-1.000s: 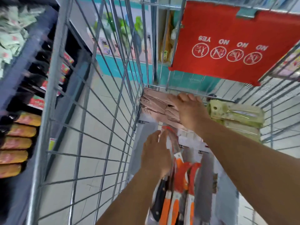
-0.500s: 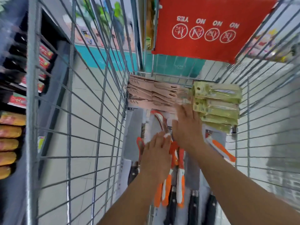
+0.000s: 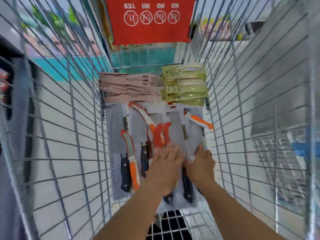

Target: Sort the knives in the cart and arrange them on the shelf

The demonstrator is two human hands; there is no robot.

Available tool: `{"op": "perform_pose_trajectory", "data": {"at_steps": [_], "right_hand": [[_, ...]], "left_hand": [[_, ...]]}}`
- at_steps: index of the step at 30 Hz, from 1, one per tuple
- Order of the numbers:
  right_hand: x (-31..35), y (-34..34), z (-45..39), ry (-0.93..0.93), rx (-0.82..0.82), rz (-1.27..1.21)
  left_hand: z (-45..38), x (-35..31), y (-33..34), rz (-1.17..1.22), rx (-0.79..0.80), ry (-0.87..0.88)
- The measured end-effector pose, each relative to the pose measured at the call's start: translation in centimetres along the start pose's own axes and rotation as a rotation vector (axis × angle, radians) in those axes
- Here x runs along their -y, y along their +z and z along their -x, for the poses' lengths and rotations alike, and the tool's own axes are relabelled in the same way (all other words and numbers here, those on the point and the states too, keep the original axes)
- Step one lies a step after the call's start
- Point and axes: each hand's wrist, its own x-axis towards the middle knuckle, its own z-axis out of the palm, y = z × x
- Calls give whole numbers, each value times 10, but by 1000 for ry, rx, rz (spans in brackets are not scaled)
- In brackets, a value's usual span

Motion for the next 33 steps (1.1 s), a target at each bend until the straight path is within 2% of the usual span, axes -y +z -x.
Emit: {"op": "perform_pose_trajectory", "data": {"at_steps": [3,11,13,15,17,19,26,30,33], "right_hand": [[-3,-2,4,-57,16,45],[-3,-2,15,-218,78,99],[-3,-2,17,-219,65,81],[-2,-6,16,-122,70,44],[-2,-9,12,-5,72,-53],[1,-11,9,20,91,-125],[32,-7,35,-227,117,-265],[31,-4,37,-236,135,-280],[21,-6,31,-170,126,-332]], "left_hand": [[-1,-5,7,-42,54,49],[15,-5,1,-131,41,-40],[18,-6,3,-154,32,-89],[17,-8,3,-165,25,-135],[16,-10,3,-133,-24,-176],[15,-10,2,-70,-74,-206],[18,-6,-6,146,-138,-230],[23,-1,-8,93,-169,-281],[20,-1,-11,100,-193,-363]]}}
